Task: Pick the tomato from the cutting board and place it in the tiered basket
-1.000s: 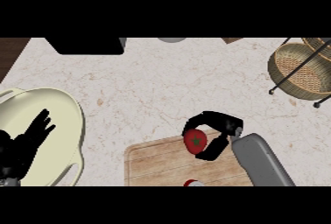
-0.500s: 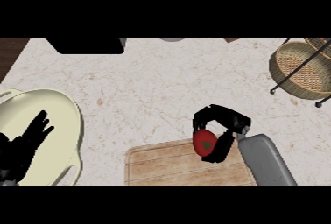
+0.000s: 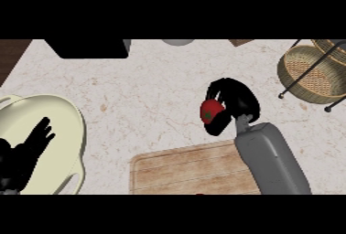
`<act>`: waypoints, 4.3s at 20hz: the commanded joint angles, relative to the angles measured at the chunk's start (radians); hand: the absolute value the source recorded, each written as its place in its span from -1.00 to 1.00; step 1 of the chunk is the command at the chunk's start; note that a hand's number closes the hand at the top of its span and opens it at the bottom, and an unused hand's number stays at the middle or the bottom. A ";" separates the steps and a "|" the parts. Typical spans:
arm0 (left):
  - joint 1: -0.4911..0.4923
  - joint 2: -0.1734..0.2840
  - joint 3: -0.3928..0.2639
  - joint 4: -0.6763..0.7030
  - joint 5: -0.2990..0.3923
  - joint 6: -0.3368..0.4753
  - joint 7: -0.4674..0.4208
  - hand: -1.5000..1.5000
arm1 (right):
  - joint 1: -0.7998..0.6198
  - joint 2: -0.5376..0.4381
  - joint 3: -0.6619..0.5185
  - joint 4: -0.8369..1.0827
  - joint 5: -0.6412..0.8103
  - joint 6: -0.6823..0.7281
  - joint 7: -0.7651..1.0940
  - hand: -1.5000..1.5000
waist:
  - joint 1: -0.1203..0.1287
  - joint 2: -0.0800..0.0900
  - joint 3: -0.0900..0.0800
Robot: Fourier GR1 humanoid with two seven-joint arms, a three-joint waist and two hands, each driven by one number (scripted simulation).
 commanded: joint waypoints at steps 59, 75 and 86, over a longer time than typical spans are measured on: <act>-0.068 -0.024 0.024 0.080 -0.042 -0.044 -0.047 0.00 | -0.749 -0.647 -0.282 1.007 0.547 -0.505 -0.473 1.00 | 0.058 0.041 0.004; -0.068 -0.030 0.013 0.034 -0.038 -0.059 -0.011 0.00 | -0.799 -0.691 -0.328 1.290 0.551 -0.238 -0.347 -1.00 | 0.072 0.045 0.006; -0.054 -0.049 0.011 0.057 -0.054 -0.049 -0.048 0.00 | -0.803 -0.759 -0.446 1.209 0.435 -0.348 -0.367 -1.00 | 0.059 0.043 0.006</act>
